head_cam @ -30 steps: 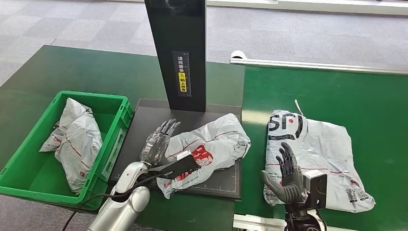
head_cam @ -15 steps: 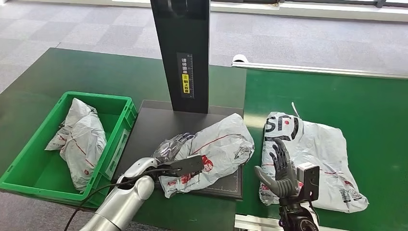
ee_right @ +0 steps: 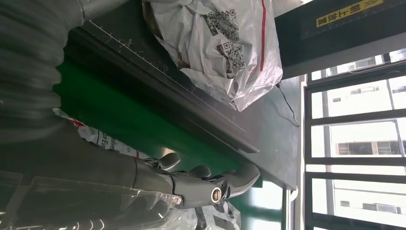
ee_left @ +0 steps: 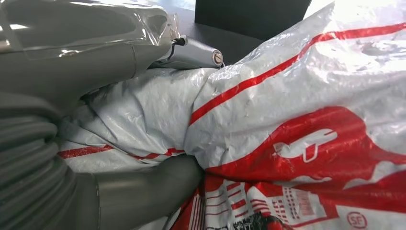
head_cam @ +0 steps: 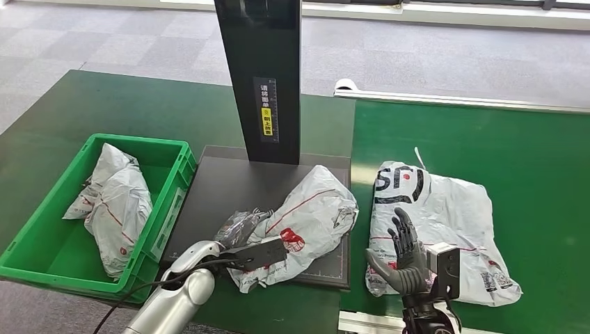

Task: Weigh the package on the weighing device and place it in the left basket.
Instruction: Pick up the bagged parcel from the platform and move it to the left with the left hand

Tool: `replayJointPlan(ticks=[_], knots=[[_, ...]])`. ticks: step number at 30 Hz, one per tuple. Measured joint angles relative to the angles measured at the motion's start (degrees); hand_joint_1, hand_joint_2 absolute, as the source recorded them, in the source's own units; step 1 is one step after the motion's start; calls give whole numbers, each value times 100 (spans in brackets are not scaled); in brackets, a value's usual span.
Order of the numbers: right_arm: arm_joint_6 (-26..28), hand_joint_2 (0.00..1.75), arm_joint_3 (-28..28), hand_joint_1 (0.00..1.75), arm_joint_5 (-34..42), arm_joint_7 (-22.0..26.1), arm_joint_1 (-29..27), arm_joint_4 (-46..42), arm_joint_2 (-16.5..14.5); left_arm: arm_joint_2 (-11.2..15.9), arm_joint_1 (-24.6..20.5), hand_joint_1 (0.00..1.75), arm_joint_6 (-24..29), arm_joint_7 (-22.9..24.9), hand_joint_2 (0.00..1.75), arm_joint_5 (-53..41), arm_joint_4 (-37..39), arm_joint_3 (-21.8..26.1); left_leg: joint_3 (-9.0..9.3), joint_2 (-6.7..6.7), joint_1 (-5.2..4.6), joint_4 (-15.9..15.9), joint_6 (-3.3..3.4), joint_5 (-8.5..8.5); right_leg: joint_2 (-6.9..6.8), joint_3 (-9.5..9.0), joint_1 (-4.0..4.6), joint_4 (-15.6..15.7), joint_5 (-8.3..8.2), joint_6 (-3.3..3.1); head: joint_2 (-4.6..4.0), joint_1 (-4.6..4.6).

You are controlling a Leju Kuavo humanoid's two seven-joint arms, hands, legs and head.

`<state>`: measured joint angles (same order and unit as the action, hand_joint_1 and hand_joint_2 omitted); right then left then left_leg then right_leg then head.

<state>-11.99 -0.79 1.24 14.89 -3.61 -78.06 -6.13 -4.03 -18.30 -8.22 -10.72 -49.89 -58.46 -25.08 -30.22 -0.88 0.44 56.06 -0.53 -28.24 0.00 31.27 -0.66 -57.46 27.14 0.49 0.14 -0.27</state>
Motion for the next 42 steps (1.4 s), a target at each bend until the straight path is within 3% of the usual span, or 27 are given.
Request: replayJointPlan(ticks=[15,21,26,33,39,42], knots=[[-16,175,4,0,-83,26,-265,-326,-107,112,343,175,651,-548,175,31,-479,13,-56,10,0,2,0,0,5,63,0,-2,-1,-1,0,-1],[-187,175,7,0,132,150,-222,-323,-118,158,788,175,2527,-2103,175,459,-1635,328,-89,19,1,3,0,1,10,94,1,-4,-1,-1,-1,0],[-186,175,10,0,257,318,-207,-302,-90,245,1237,175,3597,-2784,175,765,-2985,853,-97,22,2,2,-1,-1,14,103,2,-4,0,-1,2,0],[-180,175,57,0,293,387,-189,-259,-52,413,1792,175,4664,-2922,175,1092,-4103,1627,-97,20,4,1,-1,-1,13,104,5,-4,0,-2,1,1],[-175,175,87,0,287,388,-169,-258,-55,439,1954,175,4762,-2923,175,1003,-4423,1973,-95,21,4,2,-1,-1,13,102,4,-4,0,-2,0,1],[-137,175,118,0,240,368,-194,-277,-73,311,1953,175,4795,-2884,175,521,-4467,2245,-95,21,3,3,-1,-1,13,103,4,-3,0,-2,0,1]])
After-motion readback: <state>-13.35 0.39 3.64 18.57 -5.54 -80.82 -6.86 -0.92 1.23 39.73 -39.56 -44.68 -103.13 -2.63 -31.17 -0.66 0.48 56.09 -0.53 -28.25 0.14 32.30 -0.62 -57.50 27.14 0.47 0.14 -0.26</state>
